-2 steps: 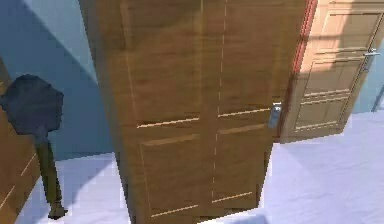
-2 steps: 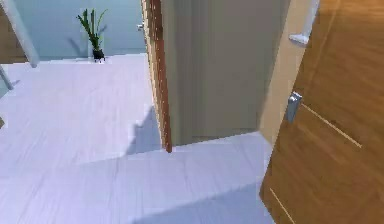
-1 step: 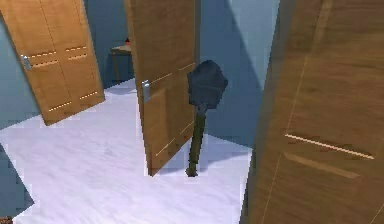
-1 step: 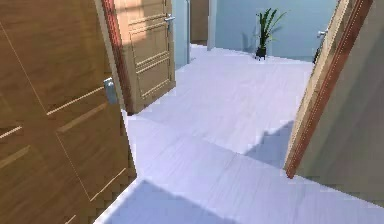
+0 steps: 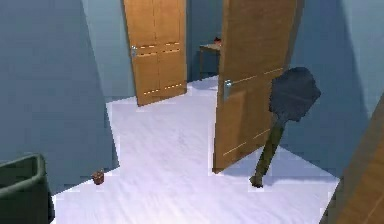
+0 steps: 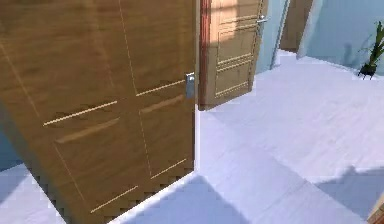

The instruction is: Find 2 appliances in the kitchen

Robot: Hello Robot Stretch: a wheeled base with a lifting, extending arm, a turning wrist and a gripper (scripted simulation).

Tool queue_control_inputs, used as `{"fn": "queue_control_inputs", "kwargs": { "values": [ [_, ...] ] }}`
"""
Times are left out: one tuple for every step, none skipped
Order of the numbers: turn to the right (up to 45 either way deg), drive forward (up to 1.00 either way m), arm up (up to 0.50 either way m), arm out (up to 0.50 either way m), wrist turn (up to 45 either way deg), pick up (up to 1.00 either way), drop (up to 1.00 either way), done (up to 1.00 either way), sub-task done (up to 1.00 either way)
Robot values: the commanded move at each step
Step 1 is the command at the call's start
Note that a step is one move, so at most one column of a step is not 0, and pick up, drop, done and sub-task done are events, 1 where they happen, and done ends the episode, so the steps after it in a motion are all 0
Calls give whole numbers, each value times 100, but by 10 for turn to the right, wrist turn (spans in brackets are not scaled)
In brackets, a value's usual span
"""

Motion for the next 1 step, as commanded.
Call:
{"fn": "queue_control_inputs", "kwargs": {
  "values": [
    [-30,0,0,0,0,0,0,0,0]
  ]
}}
